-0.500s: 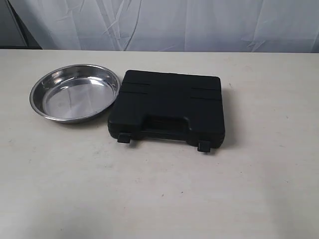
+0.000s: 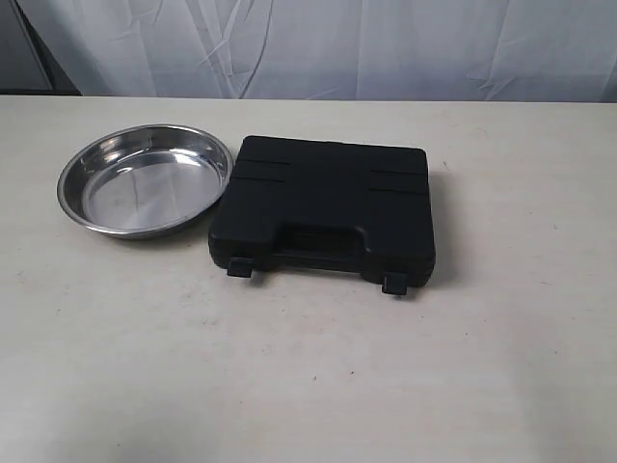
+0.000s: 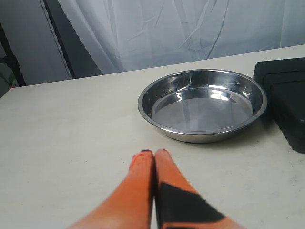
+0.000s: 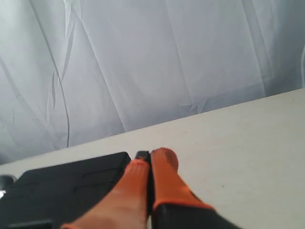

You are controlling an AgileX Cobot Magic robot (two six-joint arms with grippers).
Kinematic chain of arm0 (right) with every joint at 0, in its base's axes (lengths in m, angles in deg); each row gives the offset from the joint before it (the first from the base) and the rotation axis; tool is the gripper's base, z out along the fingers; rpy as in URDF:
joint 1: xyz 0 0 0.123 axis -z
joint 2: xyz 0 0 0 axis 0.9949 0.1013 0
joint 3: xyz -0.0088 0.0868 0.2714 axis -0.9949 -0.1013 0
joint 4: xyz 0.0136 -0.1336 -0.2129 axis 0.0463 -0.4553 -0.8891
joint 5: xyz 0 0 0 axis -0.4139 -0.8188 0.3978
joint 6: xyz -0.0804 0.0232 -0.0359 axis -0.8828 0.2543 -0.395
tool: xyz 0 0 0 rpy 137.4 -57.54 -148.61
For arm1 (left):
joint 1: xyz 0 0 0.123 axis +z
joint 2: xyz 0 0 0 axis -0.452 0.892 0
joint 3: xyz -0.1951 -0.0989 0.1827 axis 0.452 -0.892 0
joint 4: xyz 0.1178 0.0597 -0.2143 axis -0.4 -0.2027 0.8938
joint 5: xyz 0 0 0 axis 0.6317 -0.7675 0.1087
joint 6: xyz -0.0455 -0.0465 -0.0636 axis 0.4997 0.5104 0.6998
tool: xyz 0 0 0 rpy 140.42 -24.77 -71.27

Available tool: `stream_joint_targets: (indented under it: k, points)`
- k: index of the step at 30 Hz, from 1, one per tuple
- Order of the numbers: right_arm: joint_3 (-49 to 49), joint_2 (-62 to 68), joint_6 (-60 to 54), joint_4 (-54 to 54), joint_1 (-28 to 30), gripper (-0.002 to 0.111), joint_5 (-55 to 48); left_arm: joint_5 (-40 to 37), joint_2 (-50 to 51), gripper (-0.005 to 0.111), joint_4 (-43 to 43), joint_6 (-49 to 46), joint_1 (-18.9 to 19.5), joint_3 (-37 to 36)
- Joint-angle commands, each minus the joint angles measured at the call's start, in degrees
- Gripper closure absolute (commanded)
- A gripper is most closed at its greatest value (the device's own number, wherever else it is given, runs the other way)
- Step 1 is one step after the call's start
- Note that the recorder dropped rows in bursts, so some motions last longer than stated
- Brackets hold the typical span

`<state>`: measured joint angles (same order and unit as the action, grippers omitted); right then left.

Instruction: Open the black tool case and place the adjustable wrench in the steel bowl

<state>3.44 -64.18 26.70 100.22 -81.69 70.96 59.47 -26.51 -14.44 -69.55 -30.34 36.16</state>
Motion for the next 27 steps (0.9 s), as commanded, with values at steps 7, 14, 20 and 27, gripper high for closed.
stream_joint_targets:
  k: [7,14,20,27]
  points:
    - [0.8,-0.2,7.0,37.1,0.3,0.109,19.8,0.6,-0.2,0.106,0.1,0.2,-0.1,0.1]
    - [15.2,0.1,11.7,16.9,0.3,0.109,22.6,0.6,-0.2,0.106,0.1,0.2,-0.1,0.1]
    - [40.6,29.9,9.3,-22.9,0.1,0.109,-4.6,0.6,-0.2,0.106,0.1,0.2,-0.1,0.1]
    - [73.3,82.2,-19.2,-9.7,-16.8,0.109,-42.2,0.6,-0.2,0.106,0.1,0.2,-0.1,0.1]
